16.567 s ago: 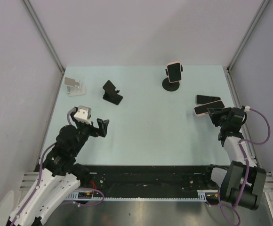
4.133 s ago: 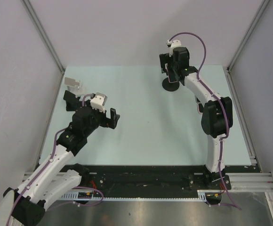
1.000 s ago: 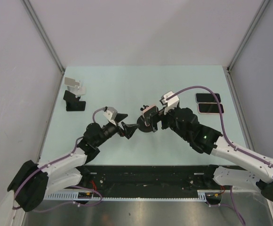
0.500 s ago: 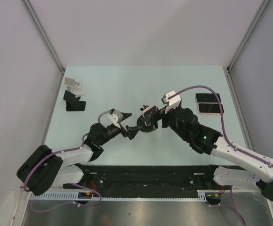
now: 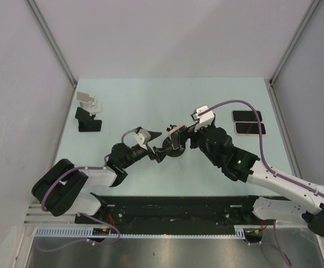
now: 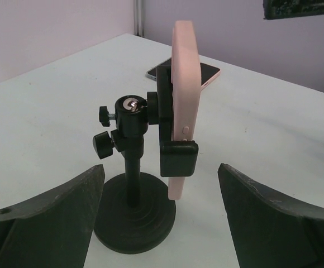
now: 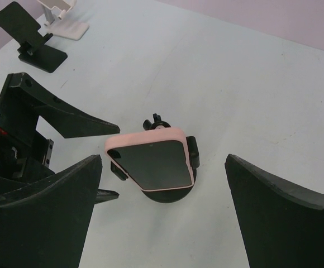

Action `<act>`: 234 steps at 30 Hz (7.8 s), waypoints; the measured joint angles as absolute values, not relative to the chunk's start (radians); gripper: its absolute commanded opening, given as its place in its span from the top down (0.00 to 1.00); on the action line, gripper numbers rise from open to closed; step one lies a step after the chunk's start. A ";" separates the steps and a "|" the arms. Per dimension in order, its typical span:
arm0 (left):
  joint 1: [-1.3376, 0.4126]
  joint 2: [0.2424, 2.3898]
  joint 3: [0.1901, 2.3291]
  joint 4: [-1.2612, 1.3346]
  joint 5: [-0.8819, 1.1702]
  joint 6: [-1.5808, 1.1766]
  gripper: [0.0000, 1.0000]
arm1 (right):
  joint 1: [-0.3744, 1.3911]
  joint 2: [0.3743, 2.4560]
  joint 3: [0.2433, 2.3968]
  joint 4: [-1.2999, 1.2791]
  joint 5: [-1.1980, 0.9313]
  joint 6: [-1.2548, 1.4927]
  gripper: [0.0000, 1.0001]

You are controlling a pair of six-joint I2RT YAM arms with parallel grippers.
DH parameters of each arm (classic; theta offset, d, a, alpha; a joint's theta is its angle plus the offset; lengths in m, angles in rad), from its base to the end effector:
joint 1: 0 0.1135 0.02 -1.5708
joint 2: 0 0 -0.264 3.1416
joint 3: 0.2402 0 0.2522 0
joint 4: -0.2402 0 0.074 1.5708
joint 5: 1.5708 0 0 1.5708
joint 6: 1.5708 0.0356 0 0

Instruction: Remove the phone from the phone stand

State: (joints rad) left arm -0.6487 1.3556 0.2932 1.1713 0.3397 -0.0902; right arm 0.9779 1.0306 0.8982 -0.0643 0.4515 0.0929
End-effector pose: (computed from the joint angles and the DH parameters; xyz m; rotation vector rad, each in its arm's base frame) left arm 0.1858 -0.1558 0.1983 0.6886 1.3616 -0.8432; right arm 0.1464 0.1895 0.3463 -0.4469 1.7055 0.3829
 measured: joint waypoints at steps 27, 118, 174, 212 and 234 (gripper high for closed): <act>-0.672 1.459 0.324 1.273 0.366 -0.106 0.73 | 0.978 1.211 0.928 -0.037 0.486 0.192 0.03; -0.769 1.216 0.186 1.122 0.073 0.040 0.78 | 0.986 1.349 1.209 -0.368 0.163 0.126 0.97; -0.801 1.199 0.275 0.939 -0.060 -0.115 1.00 | 1.082 1.410 1.132 -0.205 0.504 0.144 1.00; -0.807 1.184 0.279 0.931 -0.075 -0.176 1.00 | 1.040 1.361 1.122 -0.252 0.594 0.434 1.00; -0.807 1.270 0.327 0.956 0.056 -0.067 1.00 | 0.934 1.404 1.122 -0.058 0.583 0.246 1.00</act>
State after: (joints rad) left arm -0.8066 1.2697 0.3267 0.9558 0.0563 -0.0666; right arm 0.9337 1.4044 1.1221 -0.0582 0.5835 0.2459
